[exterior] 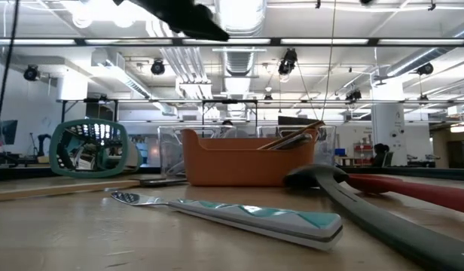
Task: Pick & Place Kitchen Items
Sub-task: Put the red serving spoon into the left transparent bin
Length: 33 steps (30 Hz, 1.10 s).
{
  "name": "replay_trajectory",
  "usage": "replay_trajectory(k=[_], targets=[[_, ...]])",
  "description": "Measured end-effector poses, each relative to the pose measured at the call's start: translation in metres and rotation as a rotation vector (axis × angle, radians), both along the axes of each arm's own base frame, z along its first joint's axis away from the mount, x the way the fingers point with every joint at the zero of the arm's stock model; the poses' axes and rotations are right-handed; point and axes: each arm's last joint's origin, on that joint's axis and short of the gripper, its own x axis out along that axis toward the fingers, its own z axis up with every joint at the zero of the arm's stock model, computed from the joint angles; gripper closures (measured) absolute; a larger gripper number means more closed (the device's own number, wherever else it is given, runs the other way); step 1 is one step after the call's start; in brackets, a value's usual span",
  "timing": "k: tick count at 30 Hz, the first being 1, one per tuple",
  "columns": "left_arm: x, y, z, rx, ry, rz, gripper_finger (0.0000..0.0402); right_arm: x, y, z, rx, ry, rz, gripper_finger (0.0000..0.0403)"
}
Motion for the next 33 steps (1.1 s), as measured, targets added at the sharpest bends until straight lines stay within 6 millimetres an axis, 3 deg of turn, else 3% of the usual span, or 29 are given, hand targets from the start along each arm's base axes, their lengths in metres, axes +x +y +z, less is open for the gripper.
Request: replay_trajectory(k=[5,12,19,26,33], targets=[[-0.032,-0.002,-0.011,0.052,-0.084,0.086,0.0154,0.015,0.017,-0.047,0.122,0.068,-0.222,0.0355],[-0.059,-0.005,-0.031,0.081,-0.243,0.108,0.0154,0.028,0.036,-0.098,0.291,0.207,-0.451,0.0352],[-0.068,-0.006,-0.044,0.098,-0.338,0.108,0.0154,0.047,0.033,-0.113,0.375,0.161,-0.48,0.0304],[-0.067,-0.006,-0.046,0.095,-0.33,0.108,0.0154,0.048,0.023,-0.125,0.356,0.186,-0.507,0.0243],[-0.067,-0.006,-0.046,0.082,-0.33,0.111,0.0154,0.054,0.011,-0.147,0.376,0.181,-0.475,0.0223]])
